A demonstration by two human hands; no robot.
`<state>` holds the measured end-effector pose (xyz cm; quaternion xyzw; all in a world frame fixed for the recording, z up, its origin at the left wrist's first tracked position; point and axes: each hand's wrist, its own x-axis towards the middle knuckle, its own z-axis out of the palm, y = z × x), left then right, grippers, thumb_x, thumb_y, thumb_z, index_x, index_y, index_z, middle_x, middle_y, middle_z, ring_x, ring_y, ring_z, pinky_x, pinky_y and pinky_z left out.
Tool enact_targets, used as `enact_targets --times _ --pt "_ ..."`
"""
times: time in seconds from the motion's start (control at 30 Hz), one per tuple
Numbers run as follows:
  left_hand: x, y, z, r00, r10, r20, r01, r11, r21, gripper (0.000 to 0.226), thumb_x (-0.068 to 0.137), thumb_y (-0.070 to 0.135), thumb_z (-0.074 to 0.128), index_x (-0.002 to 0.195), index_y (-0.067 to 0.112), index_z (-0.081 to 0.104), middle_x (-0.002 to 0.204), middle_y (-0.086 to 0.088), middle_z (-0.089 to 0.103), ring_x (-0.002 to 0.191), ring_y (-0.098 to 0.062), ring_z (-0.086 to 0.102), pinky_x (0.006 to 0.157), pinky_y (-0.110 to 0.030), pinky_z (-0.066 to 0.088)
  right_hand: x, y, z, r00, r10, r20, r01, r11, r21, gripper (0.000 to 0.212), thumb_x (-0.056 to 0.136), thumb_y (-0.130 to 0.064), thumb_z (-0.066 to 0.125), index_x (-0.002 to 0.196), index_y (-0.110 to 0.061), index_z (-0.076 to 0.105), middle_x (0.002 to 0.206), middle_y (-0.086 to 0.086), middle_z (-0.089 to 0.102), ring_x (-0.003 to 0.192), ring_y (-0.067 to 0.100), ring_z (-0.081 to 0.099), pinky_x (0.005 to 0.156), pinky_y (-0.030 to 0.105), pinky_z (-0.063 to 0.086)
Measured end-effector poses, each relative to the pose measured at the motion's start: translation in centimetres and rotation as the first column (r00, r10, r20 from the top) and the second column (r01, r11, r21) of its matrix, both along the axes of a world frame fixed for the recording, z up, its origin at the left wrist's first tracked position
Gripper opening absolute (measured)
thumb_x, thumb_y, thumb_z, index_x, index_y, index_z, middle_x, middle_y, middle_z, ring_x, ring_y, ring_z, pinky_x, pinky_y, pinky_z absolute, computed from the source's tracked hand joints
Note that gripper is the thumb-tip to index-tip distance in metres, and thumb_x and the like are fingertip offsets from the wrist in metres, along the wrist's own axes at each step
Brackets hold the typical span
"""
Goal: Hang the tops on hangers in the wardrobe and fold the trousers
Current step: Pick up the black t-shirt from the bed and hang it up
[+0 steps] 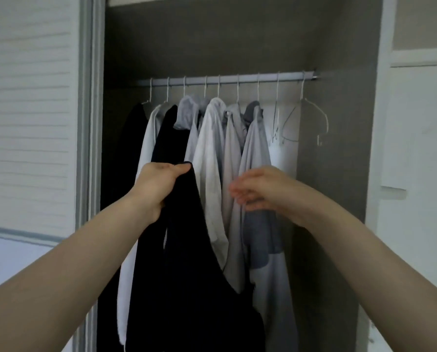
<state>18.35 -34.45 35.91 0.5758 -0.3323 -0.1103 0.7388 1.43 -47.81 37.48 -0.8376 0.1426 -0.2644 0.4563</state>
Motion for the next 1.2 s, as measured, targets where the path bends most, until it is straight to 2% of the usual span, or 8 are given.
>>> enact_targets --times 0.1,0.23,0.4,0.63,0.8,0.93,1.1,1.2 --pt "0.8 -2.0 1.7 0.997 0.01 0.083 -0.012 1.0 0.021 0.041 0.086 0.028 0.072 0.109 -0.006 0.067 0.099 -0.019 0.073 0.089 -0.03 0.072 0.076 -0.036 0.061 3.5 -2.7 5.5 0.92 -0.291 0.264 0.343 0.922 -0.179 0.022 0.089 -0.01 0.055 0.101 0.005 0.065 0.095 0.025 0.063 0.082 0.022 0.059 0.082 0.039 0.055" --pt "2.4 -4.3 3.4 0.984 0.019 0.177 -0.027 0.999 0.039 0.039 0.087 0.029 0.071 0.097 -0.008 0.067 0.099 -0.027 0.069 0.091 -0.038 0.069 0.078 -0.042 0.059 6.6 -7.3 13.4 0.708 -0.492 0.506 0.654 0.728 -0.206 0.018 0.083 -0.011 0.047 0.065 -0.012 0.047 0.084 0.014 0.049 0.08 0.025 0.05 0.069 0.03 0.037" --pt "4.7 -6.2 4.2 0.981 0.024 0.193 -0.025 1.0 0.005 0.021 0.087 0.027 0.071 0.086 0.007 0.065 0.079 -0.019 0.066 0.071 -0.029 0.065 0.066 -0.033 0.056 9.9 -11.9 19.5 0.615 -0.664 0.424 0.782 0.58 -0.227 0.047 0.089 -0.022 0.045 0.132 -0.002 0.047 0.135 0.018 0.049 0.124 0.036 0.047 0.104 0.04 0.04" --pt "7.8 -7.4 4.6 0.974 0.061 0.217 -0.06 0.998 -0.009 0.024 0.087 0.025 0.071 0.085 0.001 0.067 0.067 -0.011 0.065 0.06 -0.021 0.064 0.052 -0.025 0.054 13.6 -17.4 20.9 0.591 -0.756 0.282 0.798 0.497 -0.341 0.045 0.088 -0.022 0.053 0.128 -0.003 0.051 0.137 0.017 0.047 0.124 0.036 0.045 0.103 0.039 0.04" --pt "9.3 -7.9 4.7 0.975 0.069 0.209 -0.069 0.998 -0.011 0.023 0.087 0.024 0.071 0.082 0.002 0.066 0.061 -0.009 0.064 0.053 -0.018 0.062 0.049 -0.024 0.052 14.6 -20.3 20.6 0.299 -0.872 0.388 0.89 0.108 -0.443 0.053 0.091 -0.033 0.056 0.133 -0.002 0.049 0.143 0.02 0.035 0.129 0.038 0.033 0.105 0.039 0.03" --pt "9.8 -8.6 4.6 0.973 0.061 0.224 -0.063 0.998 0.002 0.025 0.087 0.024 0.071 0.073 0.005 0.063 0.057 -0.006 0.062 0.049 -0.015 0.061 0.046 -0.022 0.05 14.8 -22.6 19.8 0.398 -0.885 0.241 0.838 0.244 -0.487 0.049 0.089 -0.026 0.057 0.128 0.001 0.05 0.135 0.021 0.046 0.122 0.038 0.047 0.098 0.041 0.042" --pt "10.3 -9.7 4.5 0.965 0.067 0.252 -0.072 0.997 0.009 0.029 0.087 0.027 0.071 0.067 0.009 0.061 0.053 -0.003 0.06 0.045 -0.012 0.059 0.045 -0.02 0.047 15.5 -24.5 18.9 0.6 -0.761 0.246 0.798 0.547 -0.253 0.016 0.09 -0.002 0.051 0.101 0.006 0.061 0.1 0.022 0.062 0.091 0.037 0.067 0.077 0.04 0.055" --pt "10.4 -10.1 4.4 0.963 0.068 0.261 -0.076 0.997 0.02 0.029 0.087 0.029 0.071 0.068 0.009 0.063 0.054 -0.003 0.063 0.047 -0.012 0.061 0.045 -0.021 0.048 15.6 -24.8 18.7 0.608 -0.728 0.317 0.79 0.593 -0.156 0.007 0.087 0.005 0.052 0.086 0.007 0.058 0.101 0.027 0.064 0.088 0.037 0.066 0.068 0.04 0.054"
